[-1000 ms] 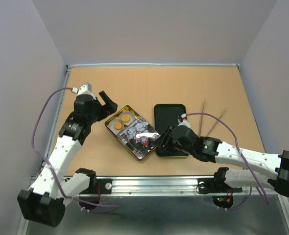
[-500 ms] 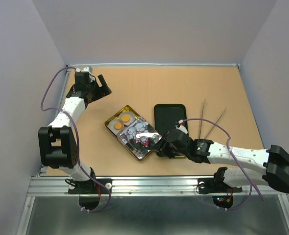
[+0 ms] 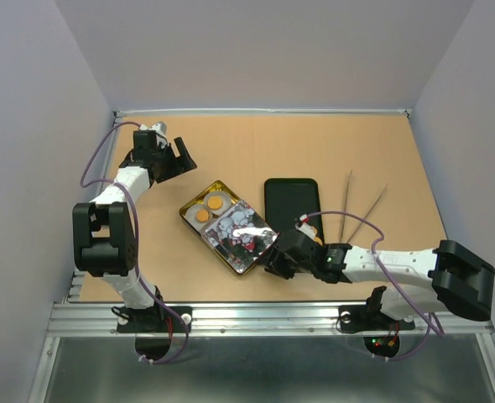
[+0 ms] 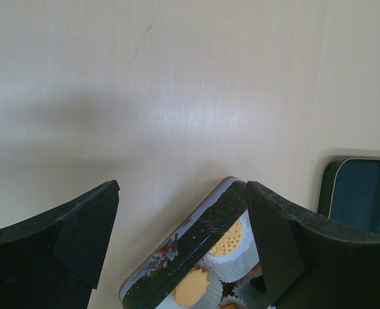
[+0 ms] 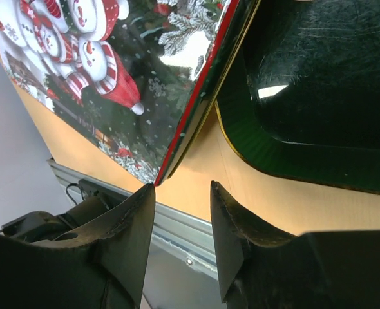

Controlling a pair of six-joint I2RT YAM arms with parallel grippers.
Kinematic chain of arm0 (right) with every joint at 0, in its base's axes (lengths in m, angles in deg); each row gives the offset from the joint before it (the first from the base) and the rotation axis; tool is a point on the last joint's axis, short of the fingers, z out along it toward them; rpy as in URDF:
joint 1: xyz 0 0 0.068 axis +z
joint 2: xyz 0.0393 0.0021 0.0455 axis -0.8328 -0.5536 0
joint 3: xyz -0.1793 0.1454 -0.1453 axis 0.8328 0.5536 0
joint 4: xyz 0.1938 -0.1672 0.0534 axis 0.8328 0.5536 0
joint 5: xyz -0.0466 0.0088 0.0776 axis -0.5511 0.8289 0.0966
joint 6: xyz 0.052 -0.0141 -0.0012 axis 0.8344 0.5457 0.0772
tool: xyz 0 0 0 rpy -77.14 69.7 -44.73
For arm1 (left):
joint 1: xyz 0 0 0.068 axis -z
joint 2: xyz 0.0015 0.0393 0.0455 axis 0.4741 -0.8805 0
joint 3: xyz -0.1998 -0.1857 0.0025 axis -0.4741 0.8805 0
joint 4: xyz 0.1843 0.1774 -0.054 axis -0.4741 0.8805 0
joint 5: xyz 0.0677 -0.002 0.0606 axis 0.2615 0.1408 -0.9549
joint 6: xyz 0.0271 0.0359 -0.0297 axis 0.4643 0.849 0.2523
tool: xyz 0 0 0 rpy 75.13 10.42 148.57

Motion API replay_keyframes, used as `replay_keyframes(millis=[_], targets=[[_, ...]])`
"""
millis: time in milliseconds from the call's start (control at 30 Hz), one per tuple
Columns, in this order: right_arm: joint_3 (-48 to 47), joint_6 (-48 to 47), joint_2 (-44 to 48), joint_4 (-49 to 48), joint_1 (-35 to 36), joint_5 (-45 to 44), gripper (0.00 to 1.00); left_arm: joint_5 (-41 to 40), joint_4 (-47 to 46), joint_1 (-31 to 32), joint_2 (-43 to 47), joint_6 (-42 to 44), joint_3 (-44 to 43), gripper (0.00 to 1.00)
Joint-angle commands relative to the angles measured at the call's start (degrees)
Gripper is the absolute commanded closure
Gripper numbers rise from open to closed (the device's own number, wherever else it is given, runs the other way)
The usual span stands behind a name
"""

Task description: Pack the cookies

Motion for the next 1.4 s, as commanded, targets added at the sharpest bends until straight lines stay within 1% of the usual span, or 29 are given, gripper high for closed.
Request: replay_keyframes(millis=[0,167,267,533,967,1367], targets=[[0.89,1.10,-1.67,-4.61,0.48,-0.88,0.55,3.49,-3.96,-0.18,0.39,0.90,2.50,0.10],[-0.42,0.57,-3.95,-4.97,0.48,-1.93,0.55,5.24,-4.67,-0.18,-0.05,0.81,3.46,0.10],[-0.87,0.57,-5.27,-7.16,0.48,-2.46,0.55,5.95,-6.33,-0.18,-0.40,0.81,3.82,0.11],[-0.34,1.01,-5.28,-11.03,0.48,-6.06,0.56,7.62,-6.95,-0.18,-1.46,1.16,4.70,0.11],[-1.39,0.92,-8.17,-12.00,0.48,-6.50,0.60,7.09,-5.02,3.15,-1.72,1.60,5.84,0.12],[-6.31,-1.98,-11.07,-12.00,0.39,-7.38,0.60,7.36,-5.02,5.09,-1.98,1.60,6.10,0.13]])
